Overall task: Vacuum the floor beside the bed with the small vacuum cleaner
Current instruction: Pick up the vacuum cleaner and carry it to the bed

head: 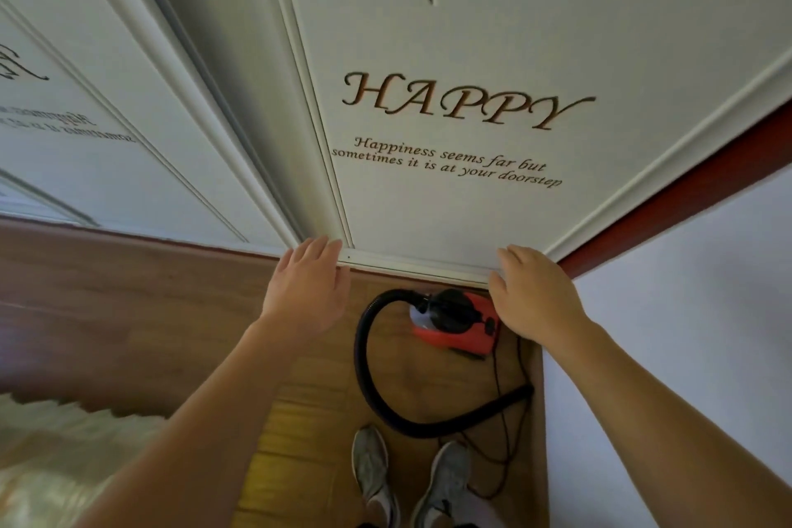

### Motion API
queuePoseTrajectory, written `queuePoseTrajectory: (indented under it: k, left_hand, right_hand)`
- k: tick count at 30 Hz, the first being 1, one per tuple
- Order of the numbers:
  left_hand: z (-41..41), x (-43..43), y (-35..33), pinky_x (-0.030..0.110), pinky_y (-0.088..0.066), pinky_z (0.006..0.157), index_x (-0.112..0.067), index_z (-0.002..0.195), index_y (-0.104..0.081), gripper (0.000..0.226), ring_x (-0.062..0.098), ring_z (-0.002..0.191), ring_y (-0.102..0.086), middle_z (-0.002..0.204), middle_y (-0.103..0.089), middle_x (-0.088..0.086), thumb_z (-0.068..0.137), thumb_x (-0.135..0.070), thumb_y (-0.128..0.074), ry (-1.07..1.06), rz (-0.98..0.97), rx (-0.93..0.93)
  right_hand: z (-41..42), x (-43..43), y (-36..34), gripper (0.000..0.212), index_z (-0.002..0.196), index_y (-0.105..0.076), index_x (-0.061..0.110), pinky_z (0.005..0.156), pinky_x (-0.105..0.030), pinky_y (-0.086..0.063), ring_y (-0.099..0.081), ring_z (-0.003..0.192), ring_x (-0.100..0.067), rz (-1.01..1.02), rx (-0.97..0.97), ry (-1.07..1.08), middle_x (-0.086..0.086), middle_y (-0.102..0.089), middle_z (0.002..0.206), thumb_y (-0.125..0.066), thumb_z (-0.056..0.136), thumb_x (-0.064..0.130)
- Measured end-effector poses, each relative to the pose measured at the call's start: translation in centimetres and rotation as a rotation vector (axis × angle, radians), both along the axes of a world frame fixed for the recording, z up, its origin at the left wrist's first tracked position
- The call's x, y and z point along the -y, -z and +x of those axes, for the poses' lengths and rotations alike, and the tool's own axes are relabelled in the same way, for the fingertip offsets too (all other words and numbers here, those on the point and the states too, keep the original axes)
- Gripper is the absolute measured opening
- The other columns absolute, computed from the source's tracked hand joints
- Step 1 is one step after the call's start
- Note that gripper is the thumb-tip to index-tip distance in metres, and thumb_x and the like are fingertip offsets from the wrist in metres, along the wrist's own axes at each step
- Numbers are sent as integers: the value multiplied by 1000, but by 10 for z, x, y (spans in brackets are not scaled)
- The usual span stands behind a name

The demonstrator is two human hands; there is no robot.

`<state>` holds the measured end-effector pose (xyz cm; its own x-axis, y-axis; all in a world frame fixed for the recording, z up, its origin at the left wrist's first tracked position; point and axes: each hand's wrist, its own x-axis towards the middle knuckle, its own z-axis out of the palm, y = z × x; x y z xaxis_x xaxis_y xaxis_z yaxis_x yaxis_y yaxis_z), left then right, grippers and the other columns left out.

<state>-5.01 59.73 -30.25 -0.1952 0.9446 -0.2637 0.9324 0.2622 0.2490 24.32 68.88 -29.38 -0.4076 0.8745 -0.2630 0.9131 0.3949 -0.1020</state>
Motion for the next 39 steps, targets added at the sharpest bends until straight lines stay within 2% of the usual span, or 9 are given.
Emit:
queuePoseTrajectory:
  k: [4,7,9,14,20,24,33,36,39]
  left_hand:
    - [12,-6,65,45,-20,125,-14,155,-34,54,23,152,-26,163,-34,6,106,-35,-29,-20,-46,22]
    - [22,-6,119,45,-26,123,-14,150,-41,51,24,148,-33,158,-41,7,104,-34,-30,-51,-82,63]
    - [28,-4,155,45,-24,124,-15,154,-36,53,24,150,-29,161,-37,5,105,-34,-31,-76,-113,89]
    - [40,1,240,45,-21,125,-15,157,-30,56,23,154,-21,164,-30,4,105,-37,-32,-87,-187,134]
    - [42,1,328,45,-30,120,-16,151,-37,51,25,147,-34,157,-42,4,104,-36,-36,-94,-210,146]
    - [44,1,374,45,-31,120,-16,153,-35,53,25,147,-34,157,-41,4,103,-34,-40,-140,-214,158]
    - [45,-1,451,49,-37,115,-17,157,-25,58,27,146,-34,159,-35,4,104,-34,-41,-277,-272,223]
    - [44,0,470,52,-38,113,-16,159,-19,63,31,147,-31,162,-30,6,104,-34,-43,-333,-299,224]
    - [44,-1,483,54,-41,109,-17,160,-15,66,35,146,-32,162,-29,8,103,-34,-45,-390,-298,226]
  right_hand:
    - [1,-17,64,47,140,-48,4,110,-42,-37,-45,131,-29,-61,10,-13,-11,-51,143,-36,103,32]
    - [3,-24,118,39,121,-56,7,96,-43,-46,-53,118,-30,-113,-3,-11,-9,-58,125,-38,101,34]
    - [4,-25,152,34,114,-56,7,88,-39,-45,-53,112,-29,-146,2,-17,-8,-59,118,-39,101,34]
    - [5,-34,233,44,134,-51,9,96,-38,-43,-50,123,-27,-200,43,-38,-8,-55,135,-36,103,36]
    - [6,-47,326,42,130,-53,11,86,-37,-45,-52,116,-27,-259,78,-47,-9,-56,130,-37,102,38]
    - [3,-52,376,45,136,-51,9,96,-40,-45,-49,124,-29,-278,76,-49,-12,-53,138,-38,103,37]
    - [2,-84,462,49,142,-47,10,98,-40,-45,-50,127,-29,-295,73,-16,-11,-50,143,-37,102,38]
    - [4,-93,484,47,138,-50,11,90,-38,-45,-53,121,-29,-297,58,-25,-11,-53,139,-38,102,38]
    - [4,-99,502,48,139,-49,10,94,-39,-45,-52,123,-30,-301,64,-34,-12,-53,139,-39,102,38]
